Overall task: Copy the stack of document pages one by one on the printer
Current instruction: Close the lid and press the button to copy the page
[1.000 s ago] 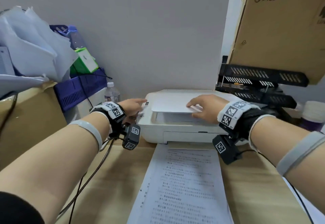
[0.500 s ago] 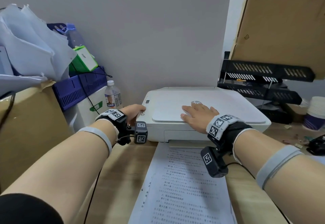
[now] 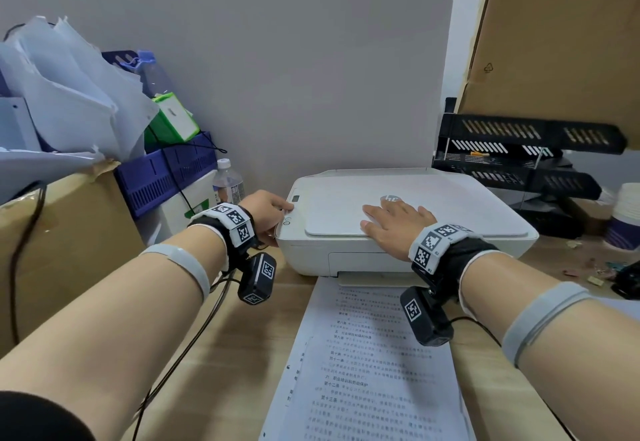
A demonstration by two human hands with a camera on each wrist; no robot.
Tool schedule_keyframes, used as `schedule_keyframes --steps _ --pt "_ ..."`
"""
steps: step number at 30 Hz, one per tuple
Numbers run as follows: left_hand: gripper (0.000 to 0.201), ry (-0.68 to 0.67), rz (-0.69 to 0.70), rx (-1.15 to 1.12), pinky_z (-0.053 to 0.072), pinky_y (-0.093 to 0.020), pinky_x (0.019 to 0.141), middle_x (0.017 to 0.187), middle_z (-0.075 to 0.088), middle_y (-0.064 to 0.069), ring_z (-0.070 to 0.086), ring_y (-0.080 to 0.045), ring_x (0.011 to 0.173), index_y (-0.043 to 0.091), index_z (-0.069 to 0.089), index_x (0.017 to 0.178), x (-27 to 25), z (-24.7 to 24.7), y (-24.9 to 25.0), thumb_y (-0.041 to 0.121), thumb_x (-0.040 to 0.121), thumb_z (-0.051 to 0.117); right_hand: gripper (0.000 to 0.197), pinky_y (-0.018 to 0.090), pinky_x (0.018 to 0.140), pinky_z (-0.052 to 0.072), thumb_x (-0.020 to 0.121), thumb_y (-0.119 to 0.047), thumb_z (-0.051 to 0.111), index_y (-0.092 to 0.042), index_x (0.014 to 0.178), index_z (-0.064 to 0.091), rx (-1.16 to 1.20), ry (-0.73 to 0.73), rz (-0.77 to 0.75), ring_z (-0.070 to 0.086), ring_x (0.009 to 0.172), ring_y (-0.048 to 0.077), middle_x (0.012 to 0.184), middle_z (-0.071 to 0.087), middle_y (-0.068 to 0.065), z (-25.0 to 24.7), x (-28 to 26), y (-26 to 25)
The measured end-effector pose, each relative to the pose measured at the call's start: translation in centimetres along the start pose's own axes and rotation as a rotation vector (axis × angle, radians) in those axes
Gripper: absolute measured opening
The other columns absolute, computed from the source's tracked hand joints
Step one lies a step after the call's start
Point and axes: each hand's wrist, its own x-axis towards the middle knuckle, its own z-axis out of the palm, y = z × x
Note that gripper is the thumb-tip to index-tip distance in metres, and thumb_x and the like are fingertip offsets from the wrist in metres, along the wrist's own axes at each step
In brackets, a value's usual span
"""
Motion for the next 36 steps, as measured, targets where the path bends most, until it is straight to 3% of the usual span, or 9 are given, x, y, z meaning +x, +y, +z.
schedule_keyframes --steps 7,12,19,24,30,33,36 --pt "0.028 0.008 -0.046 -0.057 0.056 -0.030 0.044 0.095 0.070 -0.008 0.070 -0.026 0.072 0.018 0.069 0.121 -0.7 -0.1 0.2 0.008 0.097 0.059 0.057 0.053 0.121 0.002 0.100 -0.055 0.016 -0.037 0.154 0.015 -0.004 -0.032 0.009 0.000 0.152 0.020 0.166 0.005 0.000 -0.2 0.0 0.0" --pt "0.029 -0.009 -0.045 -0.148 0.062 -0.046 0.067 0.102 0.072 -0.013 0.073 -0.033 0.083 0.019 0.066 0.127 -0.6 -0.1 -1.0 0.014 0.101 0.054 0.056 0.052 0.121 0.002 0.100 -0.056 0.017 -0.037 0.153 0.017 0.000 -0.021 0.010 0.001 0.152 0.020 0.165 0.007 0.000 -0.2 -0.2 -0.1" --pt "0.035 -0.006 -0.025 -0.119 0.061 -0.047 0.055 0.107 0.067 -0.018 0.071 -0.038 0.077 0.024 0.059 0.135 -1.3 1.0 -0.4 0.016 0.105 0.043 0.057 0.051 0.121 0.001 0.100 -0.056 0.017 -0.038 0.154 0.017 0.007 -0.020 0.010 -0.001 0.152 0.019 0.166 0.005 0.000 -0.2 -0.3 -0.2" --pt "0.041 0.007 -0.026 -0.112 0.058 -0.038 0.045 0.105 0.066 -0.015 0.070 -0.032 0.065 0.022 0.056 0.137 -1.3 1.1 -0.3 0.005 0.103 0.040 0.057 0.051 0.121 0.001 0.101 -0.056 0.017 -0.037 0.154 0.017 0.005 -0.020 0.010 0.000 0.152 0.019 0.166 0.006 0.000 -0.2 -0.5 -0.2" --pt "0.038 0.020 -0.040 -0.108 0.059 -0.039 0.046 0.131 0.059 -0.017 0.071 -0.034 0.070 0.019 0.056 0.135 -1.4 1.1 -0.2 0.005 0.103 0.041 0.057 0.052 0.121 0.001 0.100 -0.056 0.017 -0.037 0.154 0.017 0.003 -0.025 0.006 0.001 0.152 0.019 0.166 0.005 0.000 -0.2 -0.4 -0.1" --pt "0.037 0.030 -0.054 -0.096 0.060 -0.045 0.049 0.132 0.057 -0.018 0.071 -0.038 0.075 0.019 0.057 0.132 -1.3 1.2 0.0 0.005 0.103 0.040 0.058 0.052 0.121 0.001 0.099 -0.057 0.016 -0.037 0.154 0.017 0.001 -0.024 0.004 0.000 0.152 0.019 0.166 0.005 0.000 0.0 -0.1 0.1" --pt "0.039 0.050 -0.068 -0.063 0.060 -0.055 0.061 0.129 0.057 -0.020 0.069 -0.044 0.084 0.023 0.059 0.125 -1.3 1.4 0.2 0.001 0.101 0.037 0.058 0.052 0.121 0.001 0.099 -0.058 0.016 -0.038 0.153 0.017 0.000 -0.019 0.001 -0.001 0.152 0.019 0.166 0.006 0.000 0.1 0.0 0.2"
